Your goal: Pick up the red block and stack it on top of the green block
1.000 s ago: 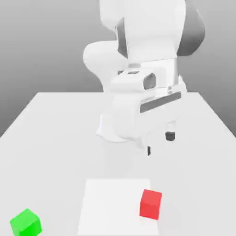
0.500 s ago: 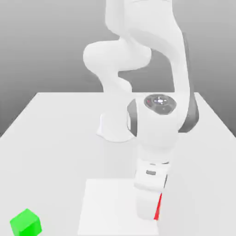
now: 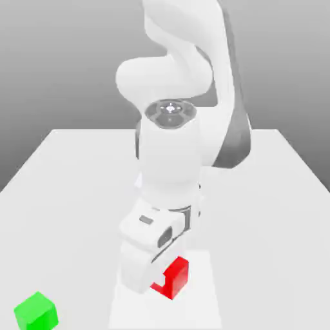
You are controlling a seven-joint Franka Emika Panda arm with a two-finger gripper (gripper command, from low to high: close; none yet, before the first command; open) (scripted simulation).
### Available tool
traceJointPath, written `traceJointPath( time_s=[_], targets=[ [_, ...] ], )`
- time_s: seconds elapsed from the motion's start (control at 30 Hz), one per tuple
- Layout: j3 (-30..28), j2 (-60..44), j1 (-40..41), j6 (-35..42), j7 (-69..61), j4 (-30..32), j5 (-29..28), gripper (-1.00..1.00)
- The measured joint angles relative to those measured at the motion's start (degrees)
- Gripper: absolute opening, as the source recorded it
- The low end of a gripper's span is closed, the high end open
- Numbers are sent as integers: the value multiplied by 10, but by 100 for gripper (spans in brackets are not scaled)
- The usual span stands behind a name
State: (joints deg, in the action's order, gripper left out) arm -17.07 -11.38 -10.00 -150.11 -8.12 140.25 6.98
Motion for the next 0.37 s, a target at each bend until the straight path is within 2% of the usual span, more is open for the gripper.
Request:
traceJointPath(
  time_s=[0.13, 0.23, 0.27, 0.37],
  targets=[
    [-54, -31, 56, 28, 51, -55, 35, -100],
    [-49, -110, 110, 0, 50, -98, 98, -100],
    [-45, -124, 118, -9, 47, -103, 109, 100],
    [-45, -124, 118, -9, 47, -103, 109, 100]
  ],
)
